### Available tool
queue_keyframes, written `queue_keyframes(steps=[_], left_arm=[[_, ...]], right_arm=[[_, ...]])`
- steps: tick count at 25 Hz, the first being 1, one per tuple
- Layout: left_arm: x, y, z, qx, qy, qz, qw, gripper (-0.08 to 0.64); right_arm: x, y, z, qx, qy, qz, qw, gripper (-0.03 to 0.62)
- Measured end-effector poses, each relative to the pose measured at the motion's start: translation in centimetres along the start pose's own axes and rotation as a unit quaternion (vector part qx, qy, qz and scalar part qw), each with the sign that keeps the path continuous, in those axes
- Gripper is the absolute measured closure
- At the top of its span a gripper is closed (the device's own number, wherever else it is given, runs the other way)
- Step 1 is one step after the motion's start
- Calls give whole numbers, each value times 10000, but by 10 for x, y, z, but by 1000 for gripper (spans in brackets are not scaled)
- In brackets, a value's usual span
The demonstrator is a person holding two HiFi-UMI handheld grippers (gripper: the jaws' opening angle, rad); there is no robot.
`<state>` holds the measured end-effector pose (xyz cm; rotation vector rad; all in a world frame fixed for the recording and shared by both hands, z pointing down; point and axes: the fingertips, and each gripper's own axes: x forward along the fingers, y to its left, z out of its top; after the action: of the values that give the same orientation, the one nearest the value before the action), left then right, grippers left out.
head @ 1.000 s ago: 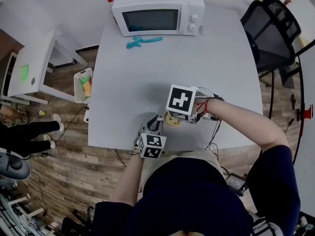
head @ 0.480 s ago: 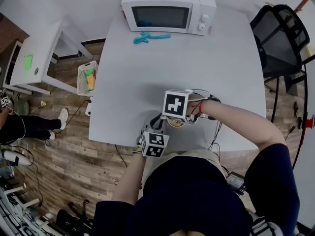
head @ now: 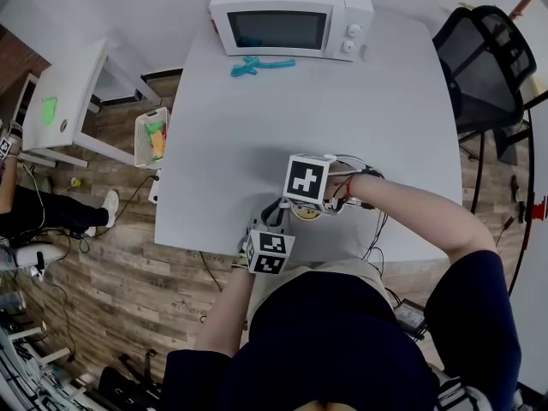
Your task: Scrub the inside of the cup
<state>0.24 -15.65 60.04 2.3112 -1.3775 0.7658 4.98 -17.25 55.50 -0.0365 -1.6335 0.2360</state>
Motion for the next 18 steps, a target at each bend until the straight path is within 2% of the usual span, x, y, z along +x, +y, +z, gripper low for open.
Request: queue_keyframes(steps=[7, 11, 15, 18], left_arm=[[-7, -12, -6, -31, 1, -164, 9999, 511], [-6, -12, -6, -254, -26, -119, 9996, 512], [-6, -9, -5, -429, -47, -1, 9991, 512], [-5, -8, -6, -488, -37, 26, 9988, 512]], right_arm=[[-1, 1, -6, 216, -67, -58, 9997, 561], [-1, 0, -8, 467, -136, -55, 9988, 561], [1, 2, -14, 1067, -287, 108, 9938, 561], [1, 2, -18, 1662, -556, 230, 9843, 561]])
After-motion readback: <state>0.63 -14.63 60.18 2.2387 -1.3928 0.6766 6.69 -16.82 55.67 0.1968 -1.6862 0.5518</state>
